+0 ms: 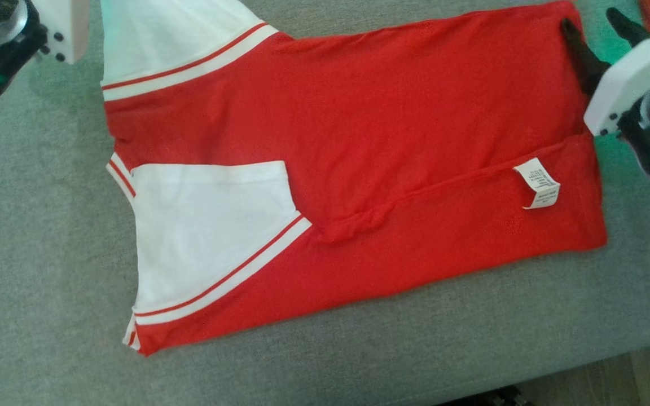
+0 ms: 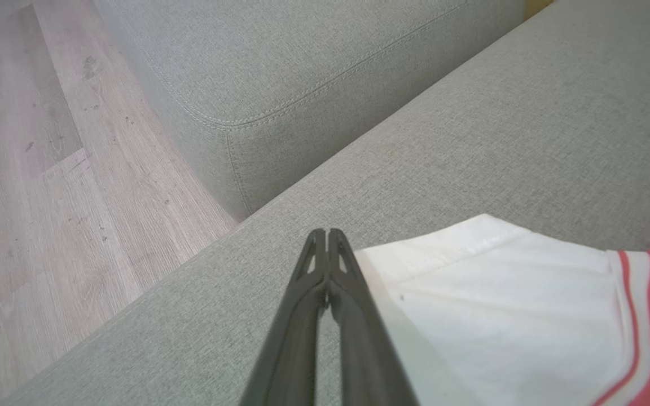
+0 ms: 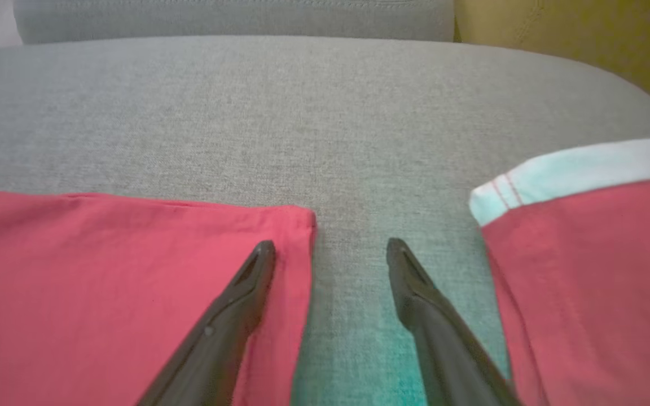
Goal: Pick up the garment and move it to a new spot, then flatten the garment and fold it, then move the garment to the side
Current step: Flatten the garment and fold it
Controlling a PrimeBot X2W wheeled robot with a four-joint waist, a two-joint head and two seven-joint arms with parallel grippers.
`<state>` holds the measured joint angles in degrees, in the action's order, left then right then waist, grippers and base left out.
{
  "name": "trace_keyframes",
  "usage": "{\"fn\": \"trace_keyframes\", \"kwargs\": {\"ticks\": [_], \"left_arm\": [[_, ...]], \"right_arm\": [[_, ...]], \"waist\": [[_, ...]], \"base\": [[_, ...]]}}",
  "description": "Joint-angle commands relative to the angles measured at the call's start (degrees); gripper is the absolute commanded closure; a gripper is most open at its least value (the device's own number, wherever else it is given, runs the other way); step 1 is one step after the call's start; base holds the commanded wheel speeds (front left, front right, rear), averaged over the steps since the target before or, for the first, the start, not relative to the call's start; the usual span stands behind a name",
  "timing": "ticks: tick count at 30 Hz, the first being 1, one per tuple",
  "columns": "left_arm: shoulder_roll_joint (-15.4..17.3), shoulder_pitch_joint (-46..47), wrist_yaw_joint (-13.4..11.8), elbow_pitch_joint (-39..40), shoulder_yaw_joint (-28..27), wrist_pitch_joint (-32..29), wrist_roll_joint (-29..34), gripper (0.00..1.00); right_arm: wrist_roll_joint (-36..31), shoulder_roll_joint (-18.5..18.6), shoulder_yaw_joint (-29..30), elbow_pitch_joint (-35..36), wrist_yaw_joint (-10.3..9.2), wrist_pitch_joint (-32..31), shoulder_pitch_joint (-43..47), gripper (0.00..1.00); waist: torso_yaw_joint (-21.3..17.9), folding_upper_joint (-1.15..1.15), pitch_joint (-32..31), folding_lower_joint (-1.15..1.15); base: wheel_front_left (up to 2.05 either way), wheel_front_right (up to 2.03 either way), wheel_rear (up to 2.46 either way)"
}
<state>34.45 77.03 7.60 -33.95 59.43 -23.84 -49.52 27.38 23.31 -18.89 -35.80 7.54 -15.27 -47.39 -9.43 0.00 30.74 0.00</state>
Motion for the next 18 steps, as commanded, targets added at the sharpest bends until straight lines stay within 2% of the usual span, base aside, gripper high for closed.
{"fn": "trace_keyframes", "kwargs": {"ticks": [1,4,5,6,7,8,9,11,18], "left_arm": [[2.6,3.6,-0.1,1.3,-2.0,0.5,-0.3,1.0],[2.6,4.2,-0.1,1.5,-1.0,0.8,-0.7,1.0],[2.6,4.4,-0.1,1.5,-0.7,0.9,-0.8,1.0],[2.6,4.5,-0.1,1.6,-0.4,1.0,-0.9,1.0],[2.6,4.6,-0.1,1.6,-0.1,1.1,-1.1,1.0],[2.6,4.7,-0.1,1.7,0.2,1.2,-1.3,1.0],[2.5,4.9,-0.1,1.7,0.5,1.3,-1.4,1.0],[2.5,5.0,-0.1,1.7,1.0,1.6,-1.8,1.0],[3.1,5.4,-0.1,1.3,2.5,4.8,-2.1,1.0]], "right_arm": [[0.8,1.5,-1.6,-0.2,-0.05,-0.3,-1.5,0.0],[1.7,2.0,-5.0,-3.6,-0.05,-0.5,-4.5,0.0],[1.9,2.2,-6.1,-4.6,-0.05,-0.5,-5.3,0.04],[2.3,2.4,-7.1,-5.5,-0.05,-0.3,-5.9,0.13],[2.8,2.6,-8.0,-6.3,-0.05,-0.2,-6.5,0.25],[3.2,2.8,-8.9,-7.1,-0.05,-0.2,-7.0,0.59],[3.6,3.0,-10.0,-7.8,-0.05,-0.3,-7.4,0.7],[4.7,3.4,-11.7,-9.0,-0.05,-0.4,-7.9,1.0],[7.6,5.0,-16.2,-10.3,-0.05,3.1,-9.8,1.0]], "waist": [[0.4,0.0,0.3,0.0],[0.9,0.0,0.6,0.0],[1.0,0.0,0.7,0.0],[1.2,0.0,0.7,0.0],[1.3,0.0,0.8,0.0],[1.5,0.0,0.8,0.0],[1.6,0.0,0.8,0.0],[1.8,0.0,0.8,0.0],[2.0,0.0,0.1,0.0]], "base": [[0.0,0.0,0.0],[0.0,0.0,0.0],[0.0,0.0,0.0],[0.0,0.0,0.0],[0.0,0.0,0.0],[0.0,0.0,0.0],[0.0,0.0,0.0],[0.0,0.0,0.0],[0.0,0.0,0.0]]}}
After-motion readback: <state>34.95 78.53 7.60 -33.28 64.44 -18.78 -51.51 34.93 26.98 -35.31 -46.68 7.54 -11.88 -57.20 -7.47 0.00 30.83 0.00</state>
